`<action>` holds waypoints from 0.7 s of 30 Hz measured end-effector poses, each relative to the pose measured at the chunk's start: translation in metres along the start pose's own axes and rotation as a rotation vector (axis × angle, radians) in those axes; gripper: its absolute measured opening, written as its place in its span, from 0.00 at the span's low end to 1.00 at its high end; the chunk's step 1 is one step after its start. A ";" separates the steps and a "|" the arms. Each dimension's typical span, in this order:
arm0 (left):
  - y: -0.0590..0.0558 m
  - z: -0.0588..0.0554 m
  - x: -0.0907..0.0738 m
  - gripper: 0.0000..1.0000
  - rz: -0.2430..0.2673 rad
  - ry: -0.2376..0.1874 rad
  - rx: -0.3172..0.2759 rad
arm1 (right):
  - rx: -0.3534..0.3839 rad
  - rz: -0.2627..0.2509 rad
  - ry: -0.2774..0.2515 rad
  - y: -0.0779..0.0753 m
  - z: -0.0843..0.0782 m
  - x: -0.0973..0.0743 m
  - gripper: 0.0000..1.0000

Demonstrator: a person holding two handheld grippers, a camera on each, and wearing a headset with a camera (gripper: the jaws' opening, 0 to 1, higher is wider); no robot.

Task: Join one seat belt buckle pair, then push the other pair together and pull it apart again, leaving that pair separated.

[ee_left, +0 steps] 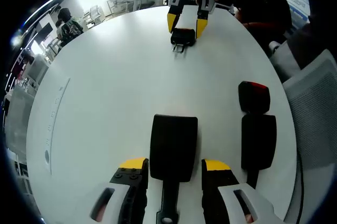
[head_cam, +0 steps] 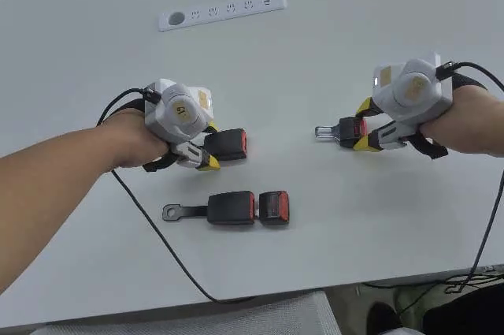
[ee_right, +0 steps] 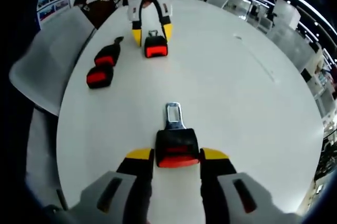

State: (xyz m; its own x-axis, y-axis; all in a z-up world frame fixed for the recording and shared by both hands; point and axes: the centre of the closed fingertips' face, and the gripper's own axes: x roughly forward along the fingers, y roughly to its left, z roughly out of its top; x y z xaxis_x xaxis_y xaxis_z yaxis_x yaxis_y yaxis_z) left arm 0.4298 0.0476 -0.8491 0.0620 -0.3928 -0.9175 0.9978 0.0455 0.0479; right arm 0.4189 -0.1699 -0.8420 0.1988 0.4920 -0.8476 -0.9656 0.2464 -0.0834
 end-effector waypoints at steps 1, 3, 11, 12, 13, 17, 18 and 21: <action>-0.001 0.000 0.000 0.40 0.000 0.003 0.004 | -0.007 0.005 0.001 0.000 0.000 0.001 0.33; 0.000 0.000 0.000 0.38 0.008 0.007 0.013 | -0.018 0.019 0.001 0.000 0.001 0.002 0.32; 0.001 0.000 0.001 0.32 0.030 0.030 0.019 | -0.066 0.061 0.024 -0.001 0.002 0.004 0.31; 0.001 -0.001 0.001 0.32 0.030 0.031 0.018 | -0.069 0.060 0.024 -0.001 0.002 0.004 0.31; 0.001 -0.001 0.001 0.32 0.032 0.029 0.016 | -0.072 0.058 0.022 -0.002 0.002 0.004 0.31; -0.001 -0.001 0.001 0.31 0.035 0.028 0.022 | -0.073 0.047 0.018 -0.002 0.005 0.006 0.31; -0.001 -0.002 0.001 0.31 0.034 0.031 0.025 | -0.073 0.045 0.014 -0.001 0.007 0.007 0.31; -0.001 -0.002 0.000 0.31 0.028 0.028 0.027 | -0.080 0.048 0.010 0.002 0.013 0.010 0.31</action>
State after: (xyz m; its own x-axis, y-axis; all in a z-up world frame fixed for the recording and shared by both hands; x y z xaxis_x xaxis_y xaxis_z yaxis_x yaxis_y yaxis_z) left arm 0.4284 0.0494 -0.8504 0.0899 -0.3659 -0.9263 0.9959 0.0314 0.0843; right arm 0.4215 -0.1538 -0.8442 0.1504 0.4932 -0.8568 -0.9844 0.1552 -0.0835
